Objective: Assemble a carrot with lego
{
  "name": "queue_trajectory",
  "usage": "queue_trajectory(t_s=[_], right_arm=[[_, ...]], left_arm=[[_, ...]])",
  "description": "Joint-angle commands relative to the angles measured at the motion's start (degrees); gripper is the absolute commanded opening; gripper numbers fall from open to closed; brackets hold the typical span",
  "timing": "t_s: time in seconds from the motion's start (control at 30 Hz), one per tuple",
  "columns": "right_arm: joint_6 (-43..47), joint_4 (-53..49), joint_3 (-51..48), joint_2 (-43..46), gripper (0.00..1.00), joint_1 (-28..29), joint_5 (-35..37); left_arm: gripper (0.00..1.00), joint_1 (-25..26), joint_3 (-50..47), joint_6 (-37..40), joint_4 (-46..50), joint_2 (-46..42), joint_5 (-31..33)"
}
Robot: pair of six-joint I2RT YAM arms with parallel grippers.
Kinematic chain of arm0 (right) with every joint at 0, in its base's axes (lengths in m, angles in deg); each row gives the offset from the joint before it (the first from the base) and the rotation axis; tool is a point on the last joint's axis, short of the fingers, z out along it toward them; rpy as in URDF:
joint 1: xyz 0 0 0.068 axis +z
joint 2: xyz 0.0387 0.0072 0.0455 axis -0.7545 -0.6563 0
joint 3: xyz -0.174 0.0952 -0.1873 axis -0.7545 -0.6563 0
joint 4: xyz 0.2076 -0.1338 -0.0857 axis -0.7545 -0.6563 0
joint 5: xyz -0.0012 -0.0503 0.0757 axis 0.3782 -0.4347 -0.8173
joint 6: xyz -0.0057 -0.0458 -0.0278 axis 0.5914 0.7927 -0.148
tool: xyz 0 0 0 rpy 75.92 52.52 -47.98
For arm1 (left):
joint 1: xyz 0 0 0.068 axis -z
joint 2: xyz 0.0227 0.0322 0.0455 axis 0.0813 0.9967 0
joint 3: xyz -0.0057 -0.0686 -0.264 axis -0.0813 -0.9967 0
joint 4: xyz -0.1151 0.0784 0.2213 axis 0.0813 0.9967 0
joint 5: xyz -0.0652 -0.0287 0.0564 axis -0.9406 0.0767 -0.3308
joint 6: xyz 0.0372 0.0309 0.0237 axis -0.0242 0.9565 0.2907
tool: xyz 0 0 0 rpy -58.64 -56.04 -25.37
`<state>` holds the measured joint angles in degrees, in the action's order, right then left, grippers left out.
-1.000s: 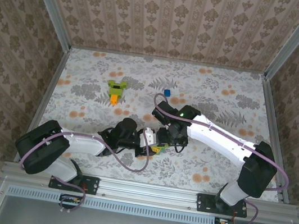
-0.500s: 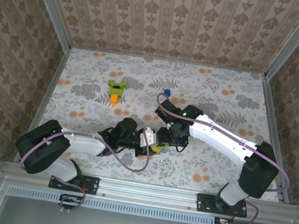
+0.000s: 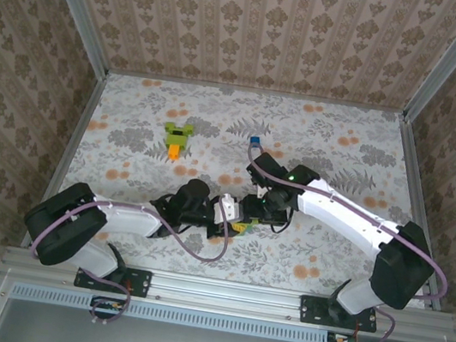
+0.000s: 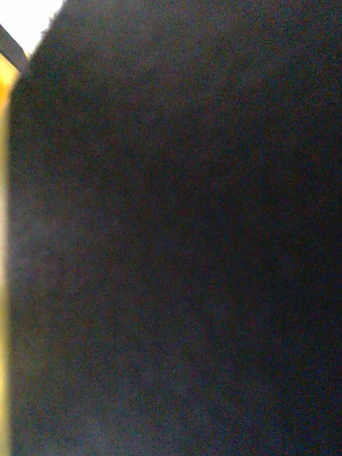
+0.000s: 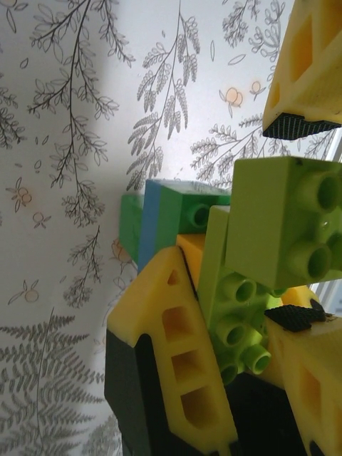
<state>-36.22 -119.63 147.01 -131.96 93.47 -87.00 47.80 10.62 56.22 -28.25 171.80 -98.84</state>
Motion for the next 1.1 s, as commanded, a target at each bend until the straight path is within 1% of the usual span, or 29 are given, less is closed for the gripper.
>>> queue_trajectory(t_s=[0.0, 0.23, 0.57, 0.6, 0.77, 0.87, 1.0, 1.07], right_arm=[[-0.85, 10.94, 1.61, 5.81, 0.66, -0.69, -10.85], [0.60, 6.94, 1.63, 10.76, 0.66, -4.11, -9.66], [1.64, 5.17, 0.73, 12.18, 0.65, -6.55, -9.37], [1.72, 4.55, 0.73, 12.40, 0.62, -6.84, -8.98], [1.26, 3.59, -0.39, 13.45, 0.39, -9.10, -8.88], [1.21, 2.39, -1.01, 13.69, 0.30, -10.01, -7.14], [0.80, 1.97, -2.07, 13.60, 0.15, -10.42, -6.94], [0.70, 1.62, -2.34, 13.09, 0.11, -10.48, -6.89]], left_arm=[[0.10, 1.23, 0.45, 1.68, 6.89, 2.78, 2.88], [0.11, 1.23, 0.71, 1.68, 7.15, 3.06, 2.89], [0.10, 1.26, 1.06, 1.72, 7.55, 3.42, 3.14], [0.10, 1.20, 1.11, 1.75, 7.59, 3.43, 3.19], [0.10, 1.25, 1.05, 1.76, 7.58, 3.35, 3.39], [0.11, 1.25, 1.07, 1.72, 7.58, 3.36, 3.45], [0.11, 1.24, 1.15, 1.78, 7.68, 3.55, 3.41], [0.11, 1.27, 1.24, 1.75, 7.70, 3.53, 3.41]])
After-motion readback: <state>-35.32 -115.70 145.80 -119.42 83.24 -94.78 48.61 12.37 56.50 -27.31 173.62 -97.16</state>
